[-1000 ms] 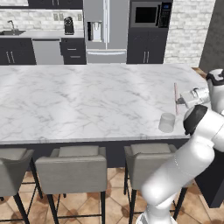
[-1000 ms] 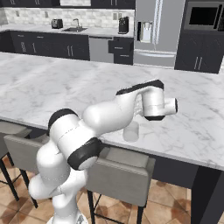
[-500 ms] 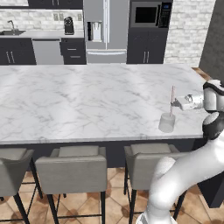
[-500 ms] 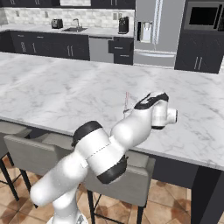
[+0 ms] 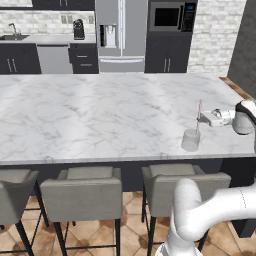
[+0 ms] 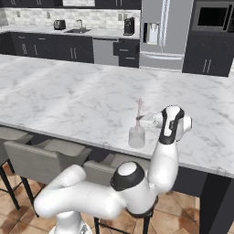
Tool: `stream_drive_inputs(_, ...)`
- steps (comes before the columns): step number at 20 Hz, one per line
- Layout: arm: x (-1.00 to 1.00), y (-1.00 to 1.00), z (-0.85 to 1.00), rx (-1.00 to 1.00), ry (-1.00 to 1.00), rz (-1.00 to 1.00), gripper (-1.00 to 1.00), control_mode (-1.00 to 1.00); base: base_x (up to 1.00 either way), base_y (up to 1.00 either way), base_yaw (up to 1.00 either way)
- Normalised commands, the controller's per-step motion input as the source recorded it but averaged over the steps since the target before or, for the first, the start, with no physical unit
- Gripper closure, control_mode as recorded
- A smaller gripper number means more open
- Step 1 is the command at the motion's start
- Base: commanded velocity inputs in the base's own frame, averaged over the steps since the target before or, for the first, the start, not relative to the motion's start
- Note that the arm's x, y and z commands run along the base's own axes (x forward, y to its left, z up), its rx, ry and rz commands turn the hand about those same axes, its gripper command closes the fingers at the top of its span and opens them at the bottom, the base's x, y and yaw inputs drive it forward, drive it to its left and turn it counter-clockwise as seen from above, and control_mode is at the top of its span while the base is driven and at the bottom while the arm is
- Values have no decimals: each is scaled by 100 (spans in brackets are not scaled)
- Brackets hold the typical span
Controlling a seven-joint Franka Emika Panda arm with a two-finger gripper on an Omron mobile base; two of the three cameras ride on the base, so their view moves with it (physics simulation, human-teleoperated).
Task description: Take a straw from the drawer in front and place it inside the glass cup on the dining counter.
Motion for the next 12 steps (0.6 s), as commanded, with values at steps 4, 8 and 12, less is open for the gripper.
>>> stream_drive_inputs(4, 11, 0, -21, 0, 0, -2, 100, -100, 0, 0, 0)
stream_drive_inputs(8, 15, 0, -22, 0, 0, -2, 100, -100, 0, 0, 0)
stream_drive_inputs(12, 11, 0, -30, 0, 0, -1, 100, -100, 0, 0, 0)
